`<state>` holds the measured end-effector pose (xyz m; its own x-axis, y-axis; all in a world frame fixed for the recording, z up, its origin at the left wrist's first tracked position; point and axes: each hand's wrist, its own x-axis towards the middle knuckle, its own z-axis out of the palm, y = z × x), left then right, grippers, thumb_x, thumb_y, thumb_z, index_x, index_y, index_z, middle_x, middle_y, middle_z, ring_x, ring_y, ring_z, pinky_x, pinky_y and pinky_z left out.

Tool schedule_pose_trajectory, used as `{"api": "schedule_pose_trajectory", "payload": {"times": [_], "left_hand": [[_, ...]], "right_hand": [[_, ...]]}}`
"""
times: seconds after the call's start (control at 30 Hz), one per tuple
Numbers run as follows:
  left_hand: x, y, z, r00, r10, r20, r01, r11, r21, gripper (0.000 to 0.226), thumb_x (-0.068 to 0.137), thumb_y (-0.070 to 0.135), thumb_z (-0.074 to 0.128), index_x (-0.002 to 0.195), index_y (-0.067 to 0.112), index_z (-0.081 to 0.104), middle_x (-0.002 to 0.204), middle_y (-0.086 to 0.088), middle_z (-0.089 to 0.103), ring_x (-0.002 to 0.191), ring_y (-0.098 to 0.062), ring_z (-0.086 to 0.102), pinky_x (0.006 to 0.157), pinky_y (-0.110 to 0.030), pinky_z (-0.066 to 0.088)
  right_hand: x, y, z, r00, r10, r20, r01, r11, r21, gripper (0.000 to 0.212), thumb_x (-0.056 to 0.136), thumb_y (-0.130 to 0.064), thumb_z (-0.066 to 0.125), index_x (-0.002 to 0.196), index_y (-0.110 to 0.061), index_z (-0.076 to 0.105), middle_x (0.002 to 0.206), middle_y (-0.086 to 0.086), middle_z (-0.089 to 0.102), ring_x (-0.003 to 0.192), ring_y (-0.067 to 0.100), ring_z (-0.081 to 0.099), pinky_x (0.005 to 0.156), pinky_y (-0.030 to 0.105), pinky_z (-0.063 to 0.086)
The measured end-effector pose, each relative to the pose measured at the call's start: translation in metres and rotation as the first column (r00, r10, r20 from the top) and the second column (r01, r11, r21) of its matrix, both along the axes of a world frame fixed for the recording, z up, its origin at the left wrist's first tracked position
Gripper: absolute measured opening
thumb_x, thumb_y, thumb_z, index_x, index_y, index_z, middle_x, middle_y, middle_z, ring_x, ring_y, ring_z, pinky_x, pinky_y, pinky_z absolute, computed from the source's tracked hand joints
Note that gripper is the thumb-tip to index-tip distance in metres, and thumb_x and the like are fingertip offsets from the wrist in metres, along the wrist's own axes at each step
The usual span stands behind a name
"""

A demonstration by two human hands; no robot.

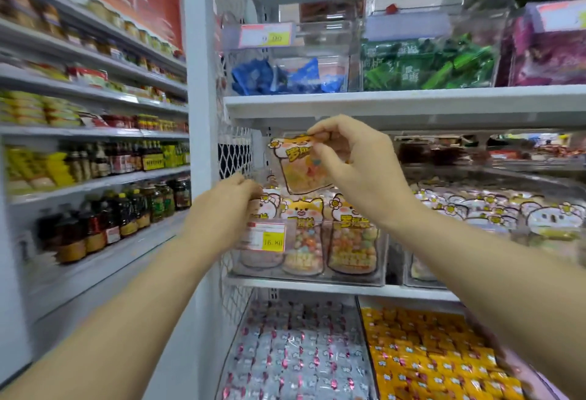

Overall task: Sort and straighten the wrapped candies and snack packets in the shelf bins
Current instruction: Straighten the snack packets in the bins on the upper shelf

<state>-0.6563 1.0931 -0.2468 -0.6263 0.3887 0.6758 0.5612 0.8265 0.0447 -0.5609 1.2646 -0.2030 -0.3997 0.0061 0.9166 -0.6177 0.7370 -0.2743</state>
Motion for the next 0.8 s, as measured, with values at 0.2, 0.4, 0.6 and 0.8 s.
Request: {"api": "schedule_pose_trajectory", "payload": {"times": [0.2,0.4,0.6,0.8], "left_hand": [[-0.001,-0.002,0.002,0.990,-0.081,-0.115,0.108,0.962,0.251,0.017,0.095,0.015,0.049,0.107,0.012,0.062,0.108,-0.002,0.056,0.100,-0.022,0.055,0.078,-0.039,0.047],[0.011,-0.025,0.009,0.846,-0.053,-0.530,0.335,0.827,0.451,0.015,0.091,0.002,0.050,0.100,0.002,0.062,0.096,-0.006,0.052,0.088,-0.014,0.048,0.079,-0.014,0.037],[0.010,-0.047,0.012,0.736,0.023,-0.677,0.395,0.798,0.456,0.015,0.094,0.002,0.048,0.100,-0.002,0.062,0.094,-0.020,0.054,0.090,-0.019,0.045,0.084,-0.009,0.032],[0.009,-0.061,0.007,0.654,0.074,-0.753,0.427,0.786,0.448,0.015,0.096,0.006,0.046,0.100,0.002,0.060,0.100,-0.009,0.046,0.092,-0.024,0.044,0.088,-0.012,0.031]], "right_hand": [[-0.013,-0.003,0.007,0.999,0.039,0.003,-0.036,0.950,-0.310,0.017,0.094,-0.012,0.052,0.093,-0.023,0.064,0.087,-0.006,0.068,0.084,0.010,0.066,0.077,0.021,0.053],[-0.025,-0.013,0.003,0.989,0.147,-0.023,-0.137,0.842,-0.522,0.021,0.096,-0.008,0.047,0.089,-0.020,0.063,0.077,-0.001,0.066,0.069,0.007,0.066,0.067,0.019,0.054],[-0.041,-0.029,-0.006,0.985,0.171,-0.017,-0.146,0.781,-0.608,0.019,0.097,-0.008,0.047,0.096,-0.014,0.065,0.080,0.001,0.067,0.069,0.006,0.067,0.061,0.014,0.052],[-0.059,-0.032,-0.011,0.993,0.110,0.047,-0.051,0.739,-0.672,0.018,0.097,-0.011,0.048,0.100,-0.012,0.066,0.083,0.005,0.069,0.067,0.008,0.068,0.064,0.021,0.056]]}}
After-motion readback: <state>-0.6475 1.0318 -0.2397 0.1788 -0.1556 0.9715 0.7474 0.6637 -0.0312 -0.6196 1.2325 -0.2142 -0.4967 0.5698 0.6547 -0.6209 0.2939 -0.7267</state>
